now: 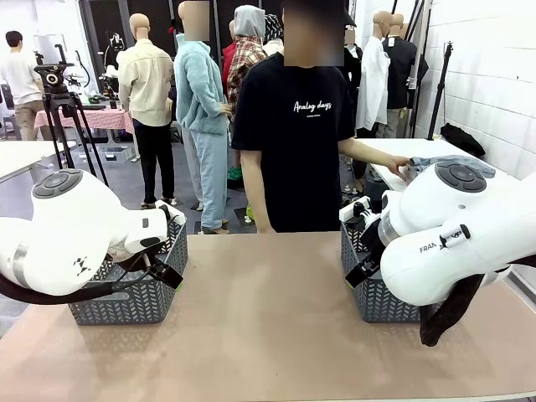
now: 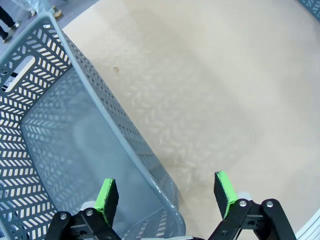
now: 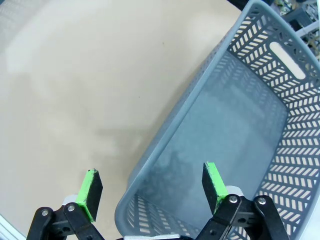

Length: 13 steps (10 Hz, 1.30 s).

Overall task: Sort the tops and bottoms.
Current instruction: Lift clothes from the center of the table with your left hand.

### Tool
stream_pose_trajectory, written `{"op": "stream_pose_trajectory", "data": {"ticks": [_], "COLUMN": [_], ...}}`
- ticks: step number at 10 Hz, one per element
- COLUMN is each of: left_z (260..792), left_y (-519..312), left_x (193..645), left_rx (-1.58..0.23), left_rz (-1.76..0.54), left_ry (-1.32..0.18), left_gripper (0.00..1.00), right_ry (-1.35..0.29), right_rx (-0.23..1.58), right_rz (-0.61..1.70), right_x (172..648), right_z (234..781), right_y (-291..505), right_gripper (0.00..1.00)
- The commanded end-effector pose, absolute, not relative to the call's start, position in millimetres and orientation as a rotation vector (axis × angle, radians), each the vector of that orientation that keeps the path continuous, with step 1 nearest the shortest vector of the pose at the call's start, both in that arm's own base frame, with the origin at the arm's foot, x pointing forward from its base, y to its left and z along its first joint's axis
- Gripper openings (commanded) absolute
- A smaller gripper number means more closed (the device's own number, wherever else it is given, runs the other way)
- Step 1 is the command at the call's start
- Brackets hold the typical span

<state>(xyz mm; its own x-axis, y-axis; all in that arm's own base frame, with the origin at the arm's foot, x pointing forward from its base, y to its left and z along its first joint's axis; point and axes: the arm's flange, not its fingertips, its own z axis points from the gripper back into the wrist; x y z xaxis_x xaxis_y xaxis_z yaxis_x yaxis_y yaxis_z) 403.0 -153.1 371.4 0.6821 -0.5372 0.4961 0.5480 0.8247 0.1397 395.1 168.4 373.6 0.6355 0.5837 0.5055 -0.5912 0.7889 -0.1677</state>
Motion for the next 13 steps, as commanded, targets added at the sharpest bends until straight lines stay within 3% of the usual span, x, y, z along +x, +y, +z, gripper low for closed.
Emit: {"op": "stream_pose_trajectory", "data": {"ticks": [1, 5, 13], "left_z": [371.5, 401.2, 404.8], "left_y": [-151.7, -155.3, -153.6], "left_x": [403.5, 392.7, 398.0], "left_rx": [-0.021, 0.029, 0.010], "left_rz": [-0.605, -0.609, -0.628], "left_ry": [-0.550, -0.606, -0.617], "left_gripper": [1.00, 1.00, 1.00], "right_ry": [-0.572, -0.645, -0.661], "right_rx": [0.015, 0.005, 0.011], "right_rz": [0.669, 0.652, 0.663], "right_x": [395.2, 377.0, 389.8], "right_z": [373.5, 404.5, 412.8], "right_y": [168.2, 165.7, 167.9], "right_gripper": [1.00, 1.00, 1.00]}}
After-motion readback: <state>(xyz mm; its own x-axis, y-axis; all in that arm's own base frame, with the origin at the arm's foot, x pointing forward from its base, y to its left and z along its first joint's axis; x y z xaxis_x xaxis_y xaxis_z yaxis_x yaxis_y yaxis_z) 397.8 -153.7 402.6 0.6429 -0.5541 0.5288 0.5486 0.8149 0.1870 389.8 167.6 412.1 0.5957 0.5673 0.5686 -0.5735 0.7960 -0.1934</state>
